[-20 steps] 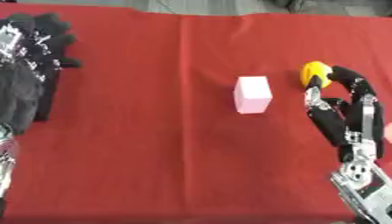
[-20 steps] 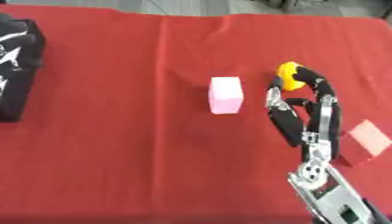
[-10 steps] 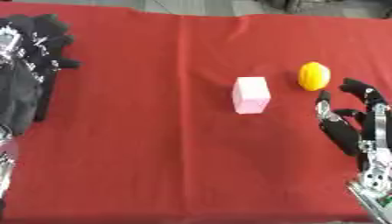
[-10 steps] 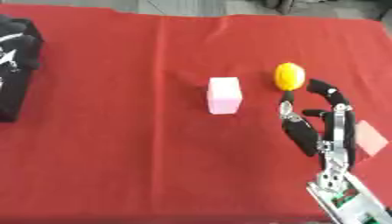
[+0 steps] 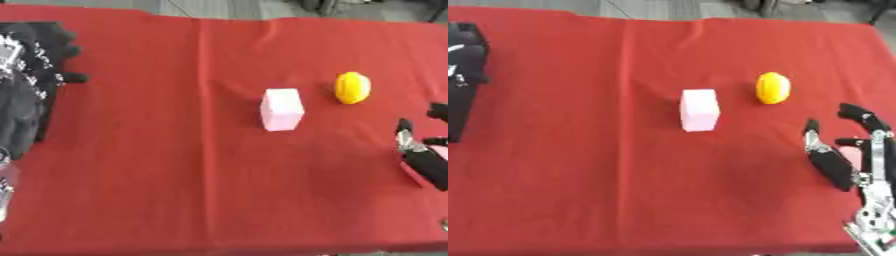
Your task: Pick up the objects with one hand, pass them to the other hand, and then place them into the box on the other side of the table.
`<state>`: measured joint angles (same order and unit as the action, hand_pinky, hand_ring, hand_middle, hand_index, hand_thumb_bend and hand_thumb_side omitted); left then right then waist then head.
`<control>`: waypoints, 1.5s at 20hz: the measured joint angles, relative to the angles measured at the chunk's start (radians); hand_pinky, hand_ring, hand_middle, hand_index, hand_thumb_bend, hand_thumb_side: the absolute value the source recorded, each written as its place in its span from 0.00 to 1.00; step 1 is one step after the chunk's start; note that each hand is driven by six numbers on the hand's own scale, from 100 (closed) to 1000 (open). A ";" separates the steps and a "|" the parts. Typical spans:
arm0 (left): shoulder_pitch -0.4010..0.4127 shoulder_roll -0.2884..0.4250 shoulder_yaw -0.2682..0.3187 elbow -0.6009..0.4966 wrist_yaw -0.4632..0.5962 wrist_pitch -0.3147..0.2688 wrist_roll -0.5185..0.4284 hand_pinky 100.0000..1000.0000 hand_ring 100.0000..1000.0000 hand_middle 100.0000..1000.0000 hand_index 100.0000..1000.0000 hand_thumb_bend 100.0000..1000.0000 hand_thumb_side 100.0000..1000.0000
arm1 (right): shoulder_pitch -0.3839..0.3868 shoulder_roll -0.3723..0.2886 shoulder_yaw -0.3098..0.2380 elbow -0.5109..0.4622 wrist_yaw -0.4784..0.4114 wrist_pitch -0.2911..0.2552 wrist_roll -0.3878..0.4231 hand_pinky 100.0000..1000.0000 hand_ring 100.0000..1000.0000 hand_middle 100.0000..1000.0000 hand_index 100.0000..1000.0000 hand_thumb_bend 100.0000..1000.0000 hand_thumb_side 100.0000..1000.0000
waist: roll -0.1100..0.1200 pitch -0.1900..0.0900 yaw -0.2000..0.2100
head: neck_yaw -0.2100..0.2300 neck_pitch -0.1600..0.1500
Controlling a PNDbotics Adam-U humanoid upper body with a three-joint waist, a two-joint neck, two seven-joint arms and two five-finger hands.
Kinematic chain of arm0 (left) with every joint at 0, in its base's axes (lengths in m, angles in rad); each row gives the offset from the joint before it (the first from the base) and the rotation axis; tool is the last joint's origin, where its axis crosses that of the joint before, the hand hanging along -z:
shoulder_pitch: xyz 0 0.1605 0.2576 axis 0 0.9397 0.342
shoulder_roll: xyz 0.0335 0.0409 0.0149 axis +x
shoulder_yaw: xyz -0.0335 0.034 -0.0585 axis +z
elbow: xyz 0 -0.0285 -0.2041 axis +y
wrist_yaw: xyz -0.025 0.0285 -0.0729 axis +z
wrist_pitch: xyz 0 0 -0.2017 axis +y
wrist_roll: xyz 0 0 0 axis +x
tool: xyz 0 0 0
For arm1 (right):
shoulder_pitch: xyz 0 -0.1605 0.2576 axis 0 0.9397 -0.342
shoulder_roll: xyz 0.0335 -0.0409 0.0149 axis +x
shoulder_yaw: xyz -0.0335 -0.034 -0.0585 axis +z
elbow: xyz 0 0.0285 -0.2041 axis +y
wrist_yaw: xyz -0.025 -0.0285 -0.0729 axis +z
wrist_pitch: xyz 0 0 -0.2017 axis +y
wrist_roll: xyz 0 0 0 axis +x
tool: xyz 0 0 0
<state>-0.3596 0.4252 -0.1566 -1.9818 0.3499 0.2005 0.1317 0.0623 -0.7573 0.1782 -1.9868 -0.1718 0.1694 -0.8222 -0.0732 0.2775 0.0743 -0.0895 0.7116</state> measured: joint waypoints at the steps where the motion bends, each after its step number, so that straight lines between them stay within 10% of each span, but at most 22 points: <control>1: 0.001 0.000 0.000 0.000 -0.001 0.000 0.000 0.63 0.82 0.74 0.81 0.00 0.77 | -0.001 -0.010 -0.009 0.000 -0.012 -0.009 0.000 0.55 0.89 0.68 0.76 0.17 0.16 | 0.000 0.000 0.000 | 0.000 0.001; 10: 0.009 0.002 0.000 0.000 -0.010 0.003 0.002 0.63 0.82 0.74 0.81 0.00 0.77 | -0.013 -0.073 -0.108 0.000 -0.076 -0.071 -0.010 0.56 0.89 0.69 0.77 0.20 0.14 | -0.002 0.000 -0.009 | -0.007 0.007; 30: 0.030 0.034 0.003 0.000 -0.027 -0.014 0.006 0.63 0.82 0.74 0.81 0.00 0.75 | 0.127 -0.206 -0.175 -0.001 -0.133 0.109 0.243 0.65 0.92 0.75 0.82 0.27 0.19 | 0.010 -0.001 -0.049 | -0.106 -0.009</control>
<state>-0.3298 0.4590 -0.1538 -1.9818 0.3233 0.1868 0.1378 0.1893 -0.9628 0.0028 -1.9879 -0.3047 0.2781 -0.5788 -0.0632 0.2762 0.0249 -0.1950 0.7031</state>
